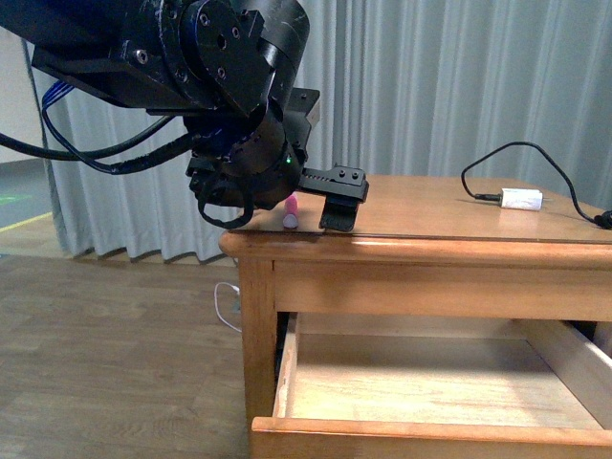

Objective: Place pink marker in drawer with both arms

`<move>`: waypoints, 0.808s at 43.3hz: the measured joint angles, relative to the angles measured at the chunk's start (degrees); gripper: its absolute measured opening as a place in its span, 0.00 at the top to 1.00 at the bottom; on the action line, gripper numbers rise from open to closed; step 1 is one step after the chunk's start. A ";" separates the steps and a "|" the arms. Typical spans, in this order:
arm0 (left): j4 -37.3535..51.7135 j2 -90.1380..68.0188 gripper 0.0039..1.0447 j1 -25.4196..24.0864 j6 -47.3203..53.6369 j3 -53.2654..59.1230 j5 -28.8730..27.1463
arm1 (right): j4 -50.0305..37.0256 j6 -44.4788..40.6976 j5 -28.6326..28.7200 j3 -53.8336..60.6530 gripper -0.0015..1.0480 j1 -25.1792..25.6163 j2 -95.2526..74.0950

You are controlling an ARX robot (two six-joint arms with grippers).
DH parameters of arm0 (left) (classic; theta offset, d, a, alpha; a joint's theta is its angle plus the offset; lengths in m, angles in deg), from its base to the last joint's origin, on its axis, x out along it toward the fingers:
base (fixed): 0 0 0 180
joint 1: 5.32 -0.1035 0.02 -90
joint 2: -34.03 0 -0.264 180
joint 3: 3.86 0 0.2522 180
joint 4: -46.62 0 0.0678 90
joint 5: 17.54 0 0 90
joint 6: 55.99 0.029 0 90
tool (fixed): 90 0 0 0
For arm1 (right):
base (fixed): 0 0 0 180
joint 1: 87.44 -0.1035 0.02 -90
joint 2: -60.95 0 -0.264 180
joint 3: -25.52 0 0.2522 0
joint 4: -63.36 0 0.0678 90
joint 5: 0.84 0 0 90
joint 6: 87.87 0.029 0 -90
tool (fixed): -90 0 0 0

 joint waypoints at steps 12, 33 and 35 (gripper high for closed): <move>-0.28 -0.22 0.49 -0.11 1.55 -0.22 0.39 | 0.00 0.00 0.00 0.00 0.08 0.00 0.00; 11.96 8.72 0.86 -0.83 9.51 12.92 21.22 | 0.00 0.00 0.00 0.00 0.08 0.00 0.00; 13.16 11.52 0.86 -0.33 11.69 15.39 24.28 | 0.00 0.00 0.00 0.00 0.08 0.00 0.00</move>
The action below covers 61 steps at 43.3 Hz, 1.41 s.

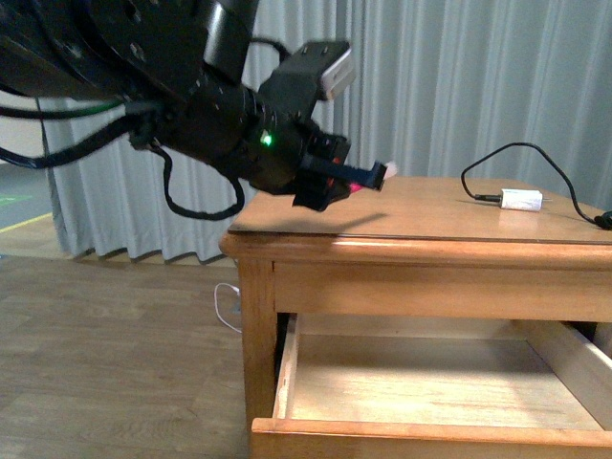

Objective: Place pink marker in drawer with both arms

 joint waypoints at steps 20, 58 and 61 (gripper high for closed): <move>0.72 9.51 0.87 4.63 18.16 13.86 5.35 | 0.00 0.00 0.00 0.00 0.08 0.00 0.00; 9.66 -10.32 0.60 10.19 15.63 11.04 -8.31 | 0.00 0.00 0.00 0.00 0.08 0.00 0.00; 10.58 -9.77 0.46 10.40 15.65 11.56 -9.22 | 0.00 0.00 0.00 0.00 0.08 0.00 0.00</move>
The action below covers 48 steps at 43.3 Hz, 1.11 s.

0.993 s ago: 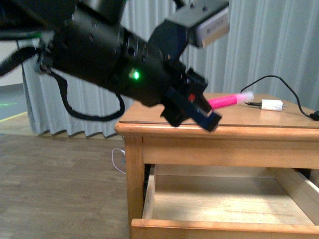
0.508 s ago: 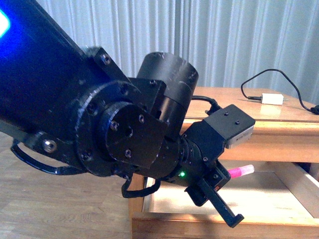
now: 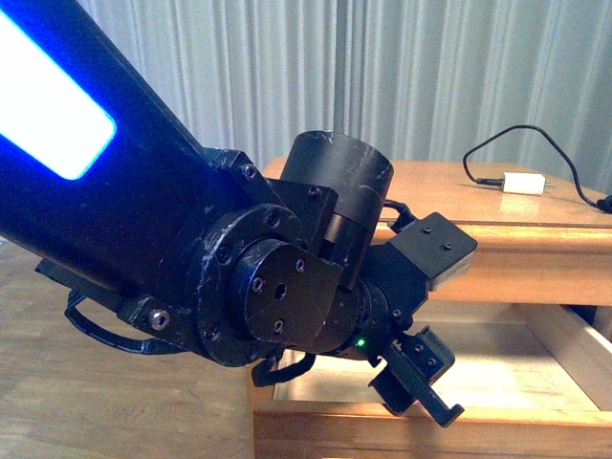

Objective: Place pink marker in drawer with both arms

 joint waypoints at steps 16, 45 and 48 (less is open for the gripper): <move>4.22 23.93 0.06 -4.24 -10.75 13.40 -7.34 | 0.00 0.00 0.00 -0.02 0.08 0.00 0.00; -15.21 92.19 0.06 -18.23 -33.24 51.10 -17.86 | 0.00 0.00 0.02 0.00 0.08 0.00 0.00; -15.21 92.19 0.06 -18.23 -33.57 51.12 -17.66 | 0.00 0.00 -0.09 0.00 0.08 0.00 0.00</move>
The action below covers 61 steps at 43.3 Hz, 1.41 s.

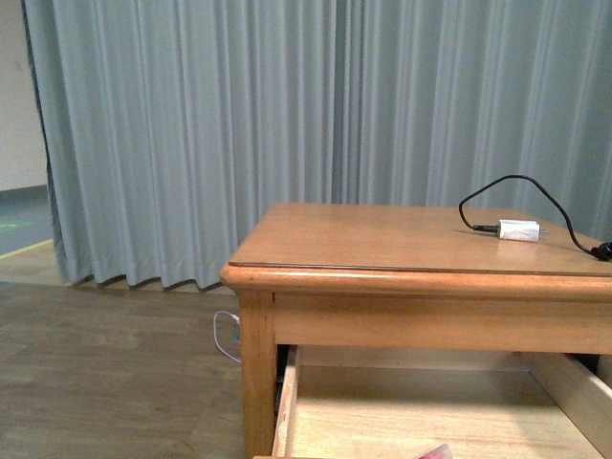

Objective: Place pink marker in drawer with both arms

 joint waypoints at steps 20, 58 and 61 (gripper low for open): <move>6.36 9.90 0.84 -12.90 2.84 13.73 12.90 | 0.00 0.00 -0.07 0.00 0.08 0.00 0.00; 1.11 23.71 0.96 -15.23 2.99 21.68 13.70 | 0.00 0.02 -0.09 0.00 0.08 -0.02 0.00; 1.01 24.85 0.96 -15.23 3.02 22.43 13.79 | 0.00 0.02 -0.09 0.00 0.08 -0.02 0.00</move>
